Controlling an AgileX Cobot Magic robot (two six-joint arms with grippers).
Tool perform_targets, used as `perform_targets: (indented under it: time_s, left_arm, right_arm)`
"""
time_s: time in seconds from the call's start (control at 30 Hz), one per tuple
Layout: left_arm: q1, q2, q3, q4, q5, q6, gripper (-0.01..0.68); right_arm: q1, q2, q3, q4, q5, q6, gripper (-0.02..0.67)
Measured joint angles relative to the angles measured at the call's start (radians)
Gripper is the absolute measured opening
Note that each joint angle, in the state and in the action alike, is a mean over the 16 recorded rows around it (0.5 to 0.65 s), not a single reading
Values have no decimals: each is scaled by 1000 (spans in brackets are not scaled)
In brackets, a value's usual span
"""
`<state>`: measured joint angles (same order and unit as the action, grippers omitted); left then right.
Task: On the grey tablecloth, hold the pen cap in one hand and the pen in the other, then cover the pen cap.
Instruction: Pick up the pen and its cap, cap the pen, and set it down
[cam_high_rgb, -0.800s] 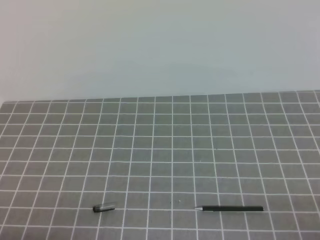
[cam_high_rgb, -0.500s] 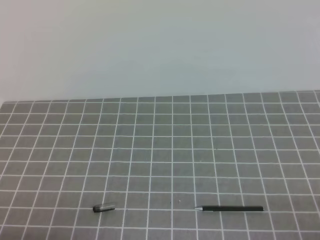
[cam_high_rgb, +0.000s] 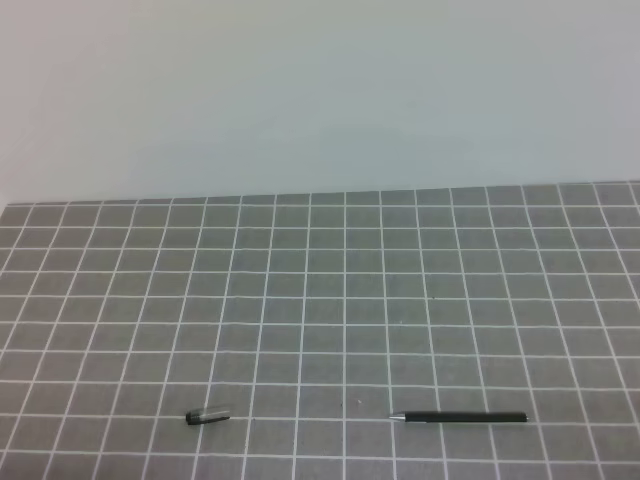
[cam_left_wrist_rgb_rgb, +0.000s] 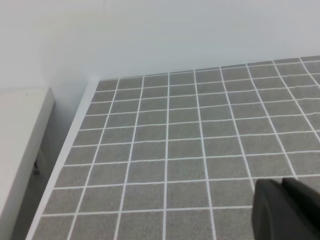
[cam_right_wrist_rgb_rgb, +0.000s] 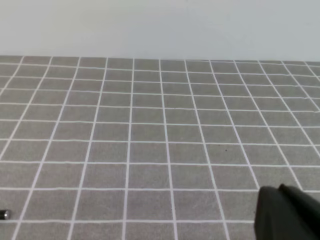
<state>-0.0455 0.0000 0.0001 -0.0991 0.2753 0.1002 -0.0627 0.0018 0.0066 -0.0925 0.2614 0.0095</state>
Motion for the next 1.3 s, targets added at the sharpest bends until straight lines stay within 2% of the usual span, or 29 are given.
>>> perform_targets:
  time_s: [0.27, 0.57, 0.77, 1.07, 1.3]
  left_arm:
    - [0, 0, 0, 0, -109, 3, -3]
    - [0, 0, 0, 2, -391, 9, -3]
    - [0, 0, 0, -2, -542, 2, -3]
    - [0, 0, -1, -8, -638, -134, -3]
    - [0, 0, -32, 15, -660, -248, -3]
  right_arm:
    - [0, 0, 16, -1, -188, 0, -4]
    - [0, 0, 28, -2, -536, 0, -4]
    - [0, -4, 25, 1, -682, 6, -4]
    - [0, -17, 13, 9, -691, 17, -4]
    - [0, -24, -62, -14, -483, 18, -4]
